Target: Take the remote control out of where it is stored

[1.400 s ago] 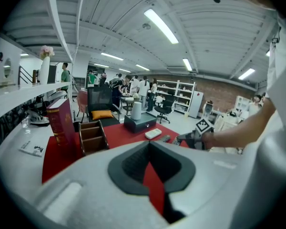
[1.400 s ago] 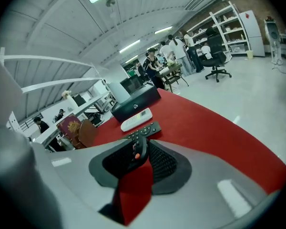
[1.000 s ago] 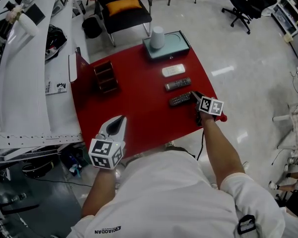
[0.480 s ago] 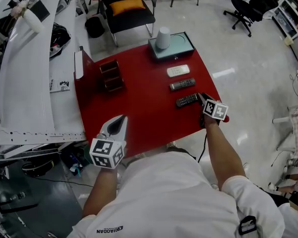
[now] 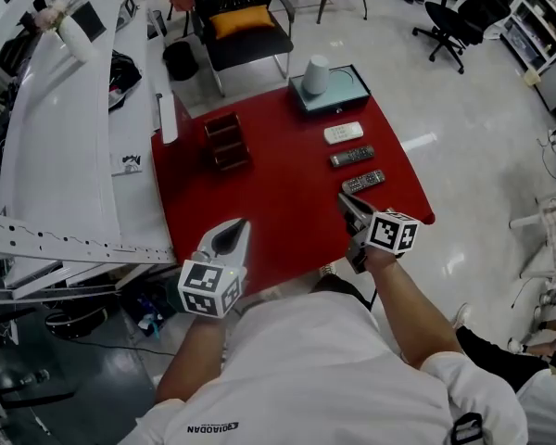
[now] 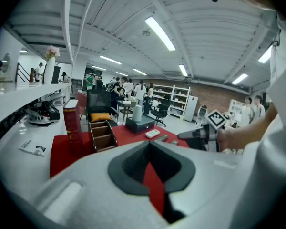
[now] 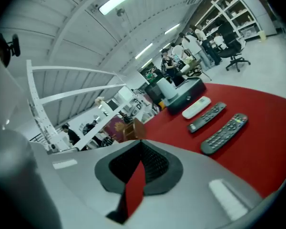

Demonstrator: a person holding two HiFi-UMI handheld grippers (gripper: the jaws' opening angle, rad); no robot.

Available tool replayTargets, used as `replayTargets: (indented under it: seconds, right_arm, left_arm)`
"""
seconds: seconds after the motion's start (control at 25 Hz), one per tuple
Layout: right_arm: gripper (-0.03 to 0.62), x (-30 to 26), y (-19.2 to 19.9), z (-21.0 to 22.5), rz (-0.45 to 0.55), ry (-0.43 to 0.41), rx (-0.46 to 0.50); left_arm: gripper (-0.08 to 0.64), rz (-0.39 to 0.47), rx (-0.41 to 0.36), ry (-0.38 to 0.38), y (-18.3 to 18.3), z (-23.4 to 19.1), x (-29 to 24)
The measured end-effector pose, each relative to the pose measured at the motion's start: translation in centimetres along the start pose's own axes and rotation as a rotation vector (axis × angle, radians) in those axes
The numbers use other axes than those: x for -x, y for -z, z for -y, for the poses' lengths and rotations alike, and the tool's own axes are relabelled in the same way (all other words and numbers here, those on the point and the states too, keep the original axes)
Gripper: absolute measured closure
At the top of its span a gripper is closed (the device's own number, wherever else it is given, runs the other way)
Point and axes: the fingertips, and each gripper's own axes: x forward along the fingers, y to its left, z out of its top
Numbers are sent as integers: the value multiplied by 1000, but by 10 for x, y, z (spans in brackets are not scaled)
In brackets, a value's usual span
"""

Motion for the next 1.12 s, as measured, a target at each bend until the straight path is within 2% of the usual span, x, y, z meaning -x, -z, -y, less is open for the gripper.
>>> replayTargets:
  seconds: [0.12,0.2,0.44,0.52,0.72,0.88,1.12]
  right_arm:
    - [588,-6,16,-60,-3,-136,8]
    - [588,-8,24,-92,-8,-189,58]
    - [588,3,46,-153,-37,-218,395]
    - [588,8,46,-162,-37,-233,429]
    - [588,24,46,-175,-71,-309,415]
    - [588,51,47,-171,-99,-342,457]
    - [588,97,56,-153,-146,-372,511]
  left_arm:
    - [558,7,-35,25,-1,3,13]
    - [558,11,-46,32,-2,6,20]
    - [557,40,-30,24,2,20,46]
    - [557,50,-22,2,3,22,54]
    - [557,85,16,-76,3,35,69]
    - [557,116,75,-106,3,66,73]
    - [558,143,126,-174,12,112,82]
